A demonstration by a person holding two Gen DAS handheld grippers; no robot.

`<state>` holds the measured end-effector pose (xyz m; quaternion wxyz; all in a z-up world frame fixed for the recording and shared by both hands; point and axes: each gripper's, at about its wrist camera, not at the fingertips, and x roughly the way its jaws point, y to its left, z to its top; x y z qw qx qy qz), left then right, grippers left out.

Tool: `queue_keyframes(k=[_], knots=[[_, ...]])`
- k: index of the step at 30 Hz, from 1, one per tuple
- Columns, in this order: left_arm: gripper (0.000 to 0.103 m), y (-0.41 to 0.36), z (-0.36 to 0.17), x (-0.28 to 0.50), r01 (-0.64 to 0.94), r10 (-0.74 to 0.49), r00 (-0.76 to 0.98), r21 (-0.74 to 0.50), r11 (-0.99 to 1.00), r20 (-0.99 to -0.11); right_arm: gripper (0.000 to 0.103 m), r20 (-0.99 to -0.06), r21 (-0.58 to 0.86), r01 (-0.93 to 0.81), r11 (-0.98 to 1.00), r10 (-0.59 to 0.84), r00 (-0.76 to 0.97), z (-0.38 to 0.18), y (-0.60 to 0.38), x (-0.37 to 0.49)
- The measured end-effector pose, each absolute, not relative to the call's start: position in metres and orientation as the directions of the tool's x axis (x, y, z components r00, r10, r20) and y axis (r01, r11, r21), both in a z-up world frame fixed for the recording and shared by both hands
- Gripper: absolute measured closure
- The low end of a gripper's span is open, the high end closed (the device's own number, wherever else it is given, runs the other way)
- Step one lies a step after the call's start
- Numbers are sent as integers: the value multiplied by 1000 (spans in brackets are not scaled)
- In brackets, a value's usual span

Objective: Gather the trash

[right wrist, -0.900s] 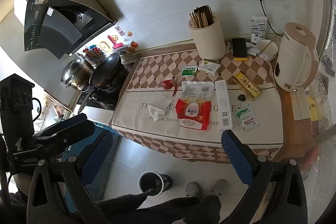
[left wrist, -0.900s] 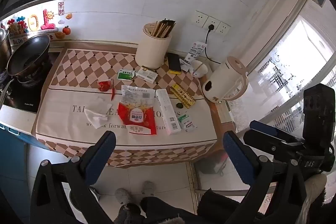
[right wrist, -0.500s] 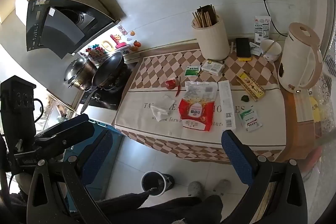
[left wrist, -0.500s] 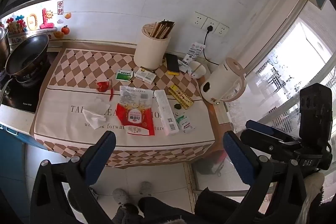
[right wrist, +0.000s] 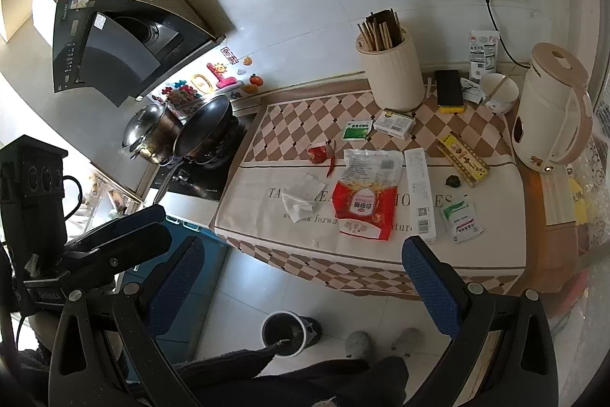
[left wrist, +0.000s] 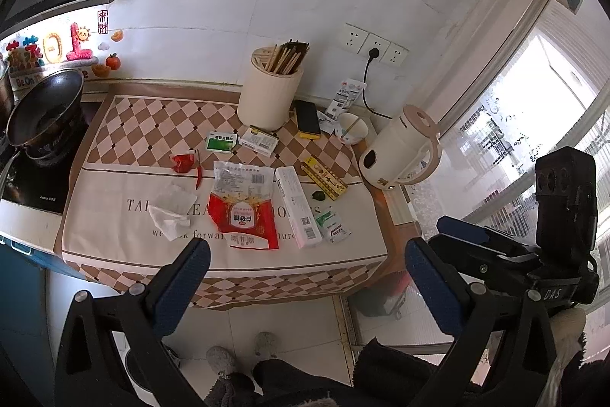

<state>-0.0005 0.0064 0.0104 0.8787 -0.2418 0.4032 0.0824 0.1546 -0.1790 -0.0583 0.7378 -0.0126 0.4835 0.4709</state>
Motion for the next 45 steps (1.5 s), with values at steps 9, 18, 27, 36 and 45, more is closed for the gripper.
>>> queue_keyframes(k=[9,18,27,36,45], knots=[[0,14,12,-4,-337,-53,668,-365,868,-742,0,-720,439,-709,552,688,90,-58,-177,151],[0,6,17,4,-344,-50,660,-361,867,-750,0,-720,449,-708,545,690,74,-59,-174,153],[0,6,22,9,-339,-52,665,-363,868,-745,0,-719,447,-708,547,690,79,-58,-173,153],[0,11,16,-2,-343,-51,666,-366,865,-744,0,-718,447,-701,556,690,89,-60,-174,152],[0,11,16,-1,-343,-51,667,-366,865,-744,0,-716,449,-703,552,693,87,-59,-173,151]])
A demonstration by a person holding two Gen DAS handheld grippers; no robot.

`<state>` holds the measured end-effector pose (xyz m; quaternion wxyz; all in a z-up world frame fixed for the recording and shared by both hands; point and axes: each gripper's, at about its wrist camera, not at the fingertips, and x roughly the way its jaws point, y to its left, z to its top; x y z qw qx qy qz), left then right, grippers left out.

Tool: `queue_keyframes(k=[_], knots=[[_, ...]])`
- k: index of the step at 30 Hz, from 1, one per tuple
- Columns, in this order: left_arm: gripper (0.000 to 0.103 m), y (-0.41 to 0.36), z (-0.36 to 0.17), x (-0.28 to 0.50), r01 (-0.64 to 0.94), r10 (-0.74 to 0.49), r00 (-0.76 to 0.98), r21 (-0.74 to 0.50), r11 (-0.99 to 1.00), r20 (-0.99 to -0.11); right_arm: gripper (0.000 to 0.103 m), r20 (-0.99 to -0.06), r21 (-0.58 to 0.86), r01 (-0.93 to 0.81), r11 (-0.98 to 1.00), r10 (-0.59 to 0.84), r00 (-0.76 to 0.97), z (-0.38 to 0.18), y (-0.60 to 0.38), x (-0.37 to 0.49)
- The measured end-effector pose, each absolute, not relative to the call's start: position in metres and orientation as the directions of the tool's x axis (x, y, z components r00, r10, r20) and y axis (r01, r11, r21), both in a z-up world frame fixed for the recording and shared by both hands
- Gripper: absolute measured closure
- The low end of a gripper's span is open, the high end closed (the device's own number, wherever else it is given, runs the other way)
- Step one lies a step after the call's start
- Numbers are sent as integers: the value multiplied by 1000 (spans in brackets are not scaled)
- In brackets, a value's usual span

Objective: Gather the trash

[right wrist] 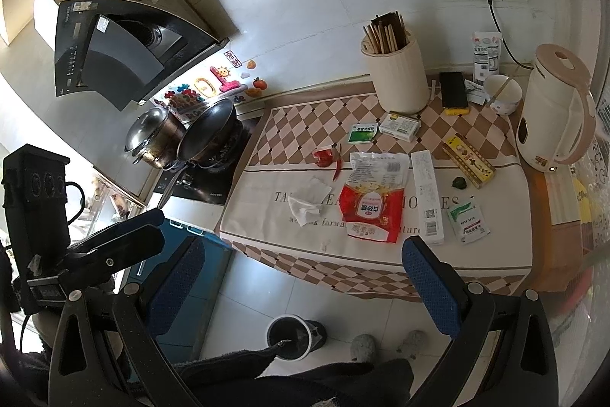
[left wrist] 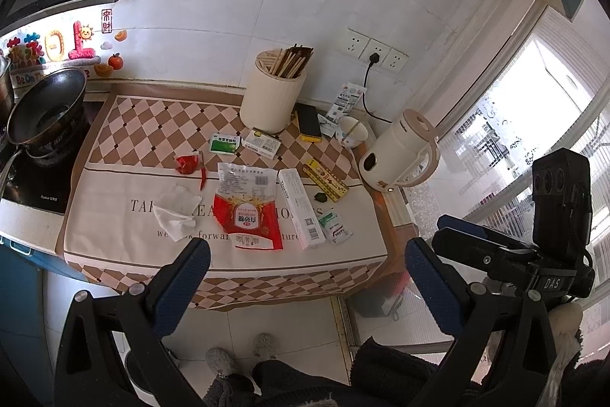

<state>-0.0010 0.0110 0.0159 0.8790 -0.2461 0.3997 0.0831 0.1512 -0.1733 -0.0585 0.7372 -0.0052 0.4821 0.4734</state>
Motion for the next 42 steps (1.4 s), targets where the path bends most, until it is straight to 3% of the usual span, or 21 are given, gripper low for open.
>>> queue_keyframes(k=[25,27,30,32,42], knots=[[0,13,17,-9,-315,-67,671,-366,876,-738,0,-711,456,-694,558,697,93,-58,-172,135],[0,13,15,-7,-364,28,646,-276,889,-763,0,-711,455,-687,567,696,103,-58,-171,131],[0,18,2,7,-471,281,559,-20,882,-780,0,-715,449,-660,602,685,139,-60,-172,127],[0,30,-14,19,-520,382,506,79,850,-773,0,-731,425,-632,648,658,182,-64,-170,129],[0,104,-130,77,-646,530,199,296,704,-824,0,-833,241,-485,841,436,342,-147,-130,207]])
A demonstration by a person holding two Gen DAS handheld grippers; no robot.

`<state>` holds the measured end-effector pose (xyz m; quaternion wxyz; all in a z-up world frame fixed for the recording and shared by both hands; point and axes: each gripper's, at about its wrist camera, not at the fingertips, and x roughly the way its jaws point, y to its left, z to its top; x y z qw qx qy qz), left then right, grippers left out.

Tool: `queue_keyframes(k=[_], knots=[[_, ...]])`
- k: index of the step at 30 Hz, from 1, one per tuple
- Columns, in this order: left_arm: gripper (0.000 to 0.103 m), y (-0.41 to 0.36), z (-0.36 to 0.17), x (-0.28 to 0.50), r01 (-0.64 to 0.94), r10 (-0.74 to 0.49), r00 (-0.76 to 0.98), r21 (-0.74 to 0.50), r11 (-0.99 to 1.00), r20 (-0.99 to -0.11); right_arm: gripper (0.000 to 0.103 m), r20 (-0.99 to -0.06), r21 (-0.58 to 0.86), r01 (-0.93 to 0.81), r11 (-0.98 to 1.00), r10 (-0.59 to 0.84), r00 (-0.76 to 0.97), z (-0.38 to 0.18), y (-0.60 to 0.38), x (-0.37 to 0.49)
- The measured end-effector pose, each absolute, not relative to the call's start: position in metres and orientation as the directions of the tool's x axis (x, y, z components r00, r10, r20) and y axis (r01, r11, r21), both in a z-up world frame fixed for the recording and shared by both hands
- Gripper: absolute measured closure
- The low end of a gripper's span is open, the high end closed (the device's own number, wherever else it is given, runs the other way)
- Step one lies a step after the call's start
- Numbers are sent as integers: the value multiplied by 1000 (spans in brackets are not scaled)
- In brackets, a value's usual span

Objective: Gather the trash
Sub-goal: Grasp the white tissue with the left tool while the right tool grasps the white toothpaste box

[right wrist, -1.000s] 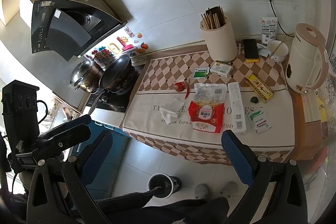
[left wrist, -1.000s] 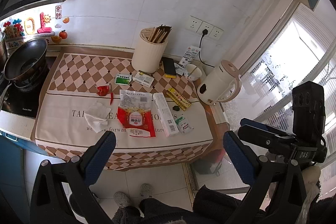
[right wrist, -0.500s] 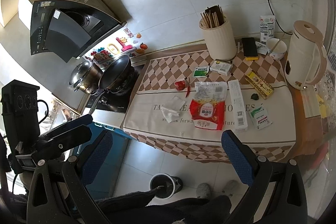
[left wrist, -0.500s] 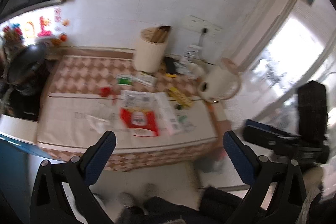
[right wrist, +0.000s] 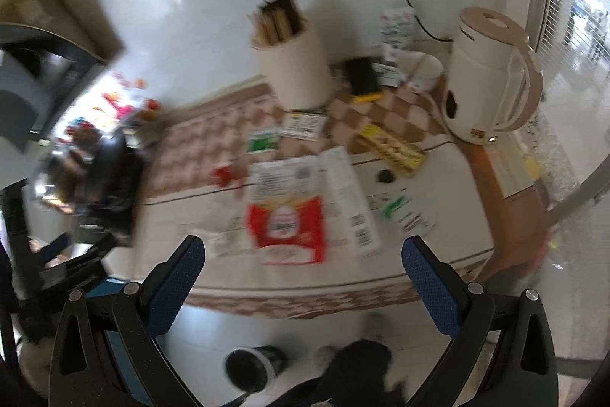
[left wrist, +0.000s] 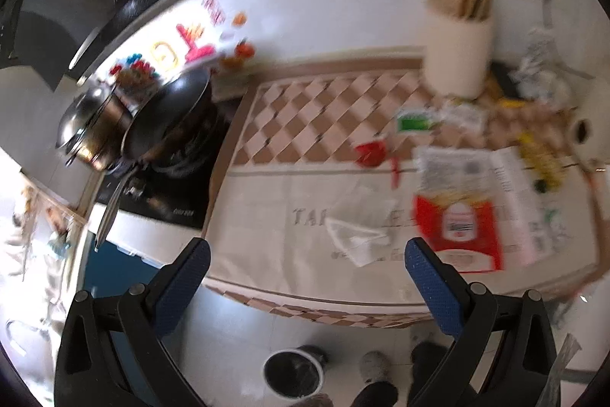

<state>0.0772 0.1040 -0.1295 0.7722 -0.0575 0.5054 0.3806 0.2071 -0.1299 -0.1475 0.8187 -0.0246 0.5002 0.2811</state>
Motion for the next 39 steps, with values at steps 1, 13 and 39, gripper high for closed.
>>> queue_keyframes(k=[1,13,39], knots=[[0,112,-143,80,-657,536,164,314,686,-828,0,-844,229,-483,845,420,335,-159,-125,218],[0,180,-273,90,-756,308,-151,310,576,-940,8,-970,92,-523,847,196,147,-337,-34,337],[97,182,-301,116,-823,323,-68,235,516,-944,55,-992,78,-678,731,122,17,-419,-2,362]])
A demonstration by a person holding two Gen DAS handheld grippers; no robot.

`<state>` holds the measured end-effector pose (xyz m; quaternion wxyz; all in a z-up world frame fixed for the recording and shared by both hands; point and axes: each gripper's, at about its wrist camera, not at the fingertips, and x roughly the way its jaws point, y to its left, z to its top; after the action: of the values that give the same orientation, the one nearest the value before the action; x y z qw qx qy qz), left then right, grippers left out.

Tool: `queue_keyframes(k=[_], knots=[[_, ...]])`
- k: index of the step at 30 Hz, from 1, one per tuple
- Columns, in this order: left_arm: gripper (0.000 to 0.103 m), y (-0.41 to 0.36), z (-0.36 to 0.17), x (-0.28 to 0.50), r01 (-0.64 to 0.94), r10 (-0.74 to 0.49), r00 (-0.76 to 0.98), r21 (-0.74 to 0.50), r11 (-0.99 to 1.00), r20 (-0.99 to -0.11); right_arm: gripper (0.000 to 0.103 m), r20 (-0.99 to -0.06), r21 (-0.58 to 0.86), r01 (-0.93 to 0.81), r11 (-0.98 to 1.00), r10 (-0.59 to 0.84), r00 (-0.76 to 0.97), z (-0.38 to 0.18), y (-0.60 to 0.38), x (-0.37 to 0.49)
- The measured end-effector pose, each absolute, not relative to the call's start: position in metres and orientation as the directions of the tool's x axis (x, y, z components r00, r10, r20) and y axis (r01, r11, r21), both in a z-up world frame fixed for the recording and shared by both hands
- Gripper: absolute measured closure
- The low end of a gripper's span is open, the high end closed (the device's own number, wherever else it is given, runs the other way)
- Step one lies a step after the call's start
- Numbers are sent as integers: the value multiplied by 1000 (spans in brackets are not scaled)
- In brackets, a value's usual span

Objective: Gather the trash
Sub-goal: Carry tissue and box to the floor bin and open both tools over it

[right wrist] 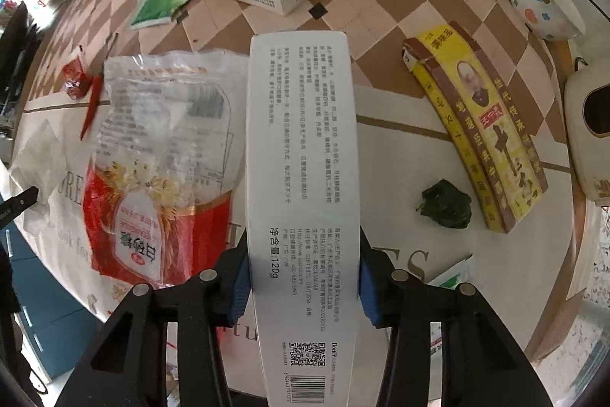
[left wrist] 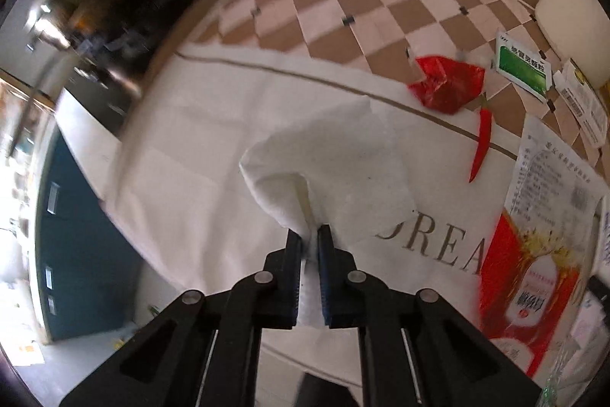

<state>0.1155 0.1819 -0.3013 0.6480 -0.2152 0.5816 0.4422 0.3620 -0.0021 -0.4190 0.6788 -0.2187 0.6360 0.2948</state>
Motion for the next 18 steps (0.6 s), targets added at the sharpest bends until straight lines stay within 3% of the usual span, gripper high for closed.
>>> queue_keyframes(k=[9,18], knots=[[97,144,-260,105,-823,463,-26,282,493,-886,55,-977,94,-703,705,202,72,-368,-10,354],[97,145,-232,26,-865,529,30,244,439,-848,55,-943,111,-781,614,313,111,-293,9,283]])
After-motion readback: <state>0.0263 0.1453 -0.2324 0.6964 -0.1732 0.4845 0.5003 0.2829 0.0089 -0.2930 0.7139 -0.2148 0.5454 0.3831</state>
